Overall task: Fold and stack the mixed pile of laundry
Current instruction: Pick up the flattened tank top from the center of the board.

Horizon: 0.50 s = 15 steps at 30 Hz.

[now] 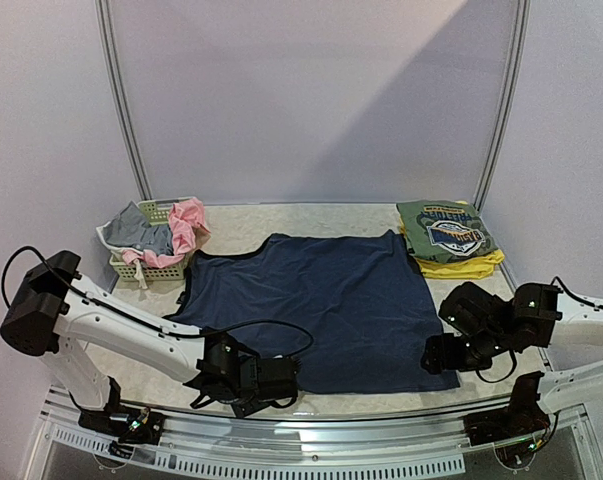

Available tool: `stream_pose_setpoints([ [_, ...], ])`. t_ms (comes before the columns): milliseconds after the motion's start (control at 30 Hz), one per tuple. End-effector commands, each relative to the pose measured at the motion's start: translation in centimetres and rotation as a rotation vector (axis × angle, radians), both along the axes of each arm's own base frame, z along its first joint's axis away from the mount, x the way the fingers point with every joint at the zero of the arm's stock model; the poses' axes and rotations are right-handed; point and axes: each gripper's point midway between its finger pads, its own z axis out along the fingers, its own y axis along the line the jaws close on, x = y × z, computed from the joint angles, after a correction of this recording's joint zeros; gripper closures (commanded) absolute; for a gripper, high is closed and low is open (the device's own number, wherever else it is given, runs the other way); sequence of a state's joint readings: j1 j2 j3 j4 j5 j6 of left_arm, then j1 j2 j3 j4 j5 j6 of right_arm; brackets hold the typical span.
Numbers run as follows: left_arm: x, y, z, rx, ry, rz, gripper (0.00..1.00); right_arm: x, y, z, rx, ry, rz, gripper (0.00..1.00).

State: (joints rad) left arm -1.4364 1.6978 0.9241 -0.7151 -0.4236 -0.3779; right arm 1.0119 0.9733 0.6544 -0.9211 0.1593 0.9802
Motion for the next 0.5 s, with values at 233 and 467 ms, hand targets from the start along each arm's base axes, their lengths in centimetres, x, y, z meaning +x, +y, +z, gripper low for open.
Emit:
stream_pose_setpoints([
  [233, 0.7, -0.5, -0.8, 0.028, -0.014, 0.012, 1.0, -3.0, -2.4, -2.9, 0.045, 0.124, -0.175, 0.27],
  [467, 0.6, -0.3, -0.5, 0.026, -0.01, 0.023, 1.0, -3.4, -1.5, -4.9, 0.092, 0.157, -0.186, 0.4],
])
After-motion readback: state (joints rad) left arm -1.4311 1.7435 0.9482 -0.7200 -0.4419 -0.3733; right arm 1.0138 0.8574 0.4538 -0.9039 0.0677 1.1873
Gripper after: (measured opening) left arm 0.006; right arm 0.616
